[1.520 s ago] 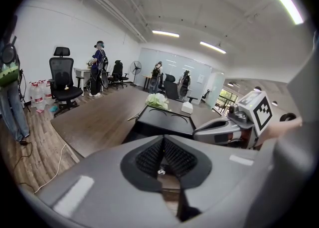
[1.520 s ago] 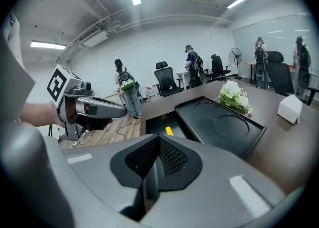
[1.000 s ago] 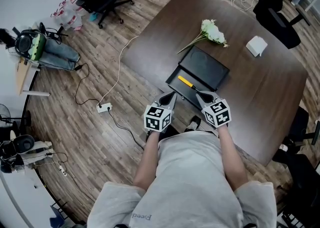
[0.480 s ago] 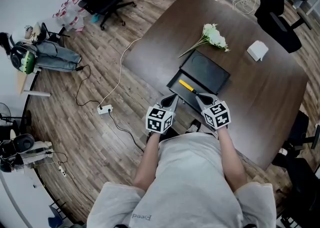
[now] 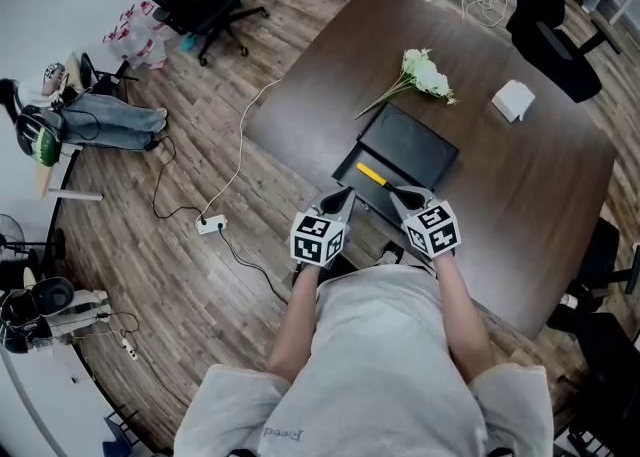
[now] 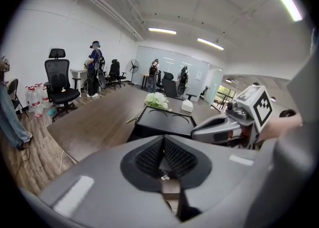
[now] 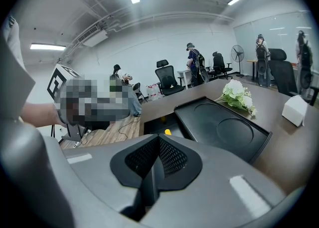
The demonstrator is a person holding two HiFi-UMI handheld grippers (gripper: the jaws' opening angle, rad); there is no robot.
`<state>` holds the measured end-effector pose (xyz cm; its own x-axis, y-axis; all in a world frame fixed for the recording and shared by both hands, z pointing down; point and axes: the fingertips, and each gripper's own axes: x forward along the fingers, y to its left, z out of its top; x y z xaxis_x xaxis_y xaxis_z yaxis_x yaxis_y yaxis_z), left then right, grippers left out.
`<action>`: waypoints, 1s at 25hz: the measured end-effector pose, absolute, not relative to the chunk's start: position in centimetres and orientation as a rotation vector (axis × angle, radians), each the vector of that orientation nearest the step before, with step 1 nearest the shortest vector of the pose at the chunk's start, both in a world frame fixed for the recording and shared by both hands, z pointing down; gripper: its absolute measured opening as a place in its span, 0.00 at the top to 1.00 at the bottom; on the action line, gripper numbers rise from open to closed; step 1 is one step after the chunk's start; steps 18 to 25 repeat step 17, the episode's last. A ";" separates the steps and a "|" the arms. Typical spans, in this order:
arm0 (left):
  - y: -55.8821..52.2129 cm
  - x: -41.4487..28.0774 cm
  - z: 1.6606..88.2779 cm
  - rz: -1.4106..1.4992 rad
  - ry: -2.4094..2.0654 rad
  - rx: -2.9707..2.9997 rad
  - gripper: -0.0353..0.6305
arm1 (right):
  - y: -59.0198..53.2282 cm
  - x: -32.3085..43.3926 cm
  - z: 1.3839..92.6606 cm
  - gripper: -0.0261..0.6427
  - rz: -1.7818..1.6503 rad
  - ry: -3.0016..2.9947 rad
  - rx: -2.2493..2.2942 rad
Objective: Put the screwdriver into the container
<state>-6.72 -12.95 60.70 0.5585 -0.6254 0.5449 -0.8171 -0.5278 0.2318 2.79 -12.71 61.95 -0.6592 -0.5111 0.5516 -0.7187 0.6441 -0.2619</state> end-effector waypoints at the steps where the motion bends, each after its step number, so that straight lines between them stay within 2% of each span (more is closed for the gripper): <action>1: -13.0 -6.7 60.7 0.554 -1.162 2.331 0.86 | -12.7 2.8 62.0 0.96 0.654 -2.432 0.968; 25: -13.0 -6.9 61.1 0.560 -1.151 2.317 0.86 | -12.7 2.7 62.4 0.96 0.669 -2.430 0.943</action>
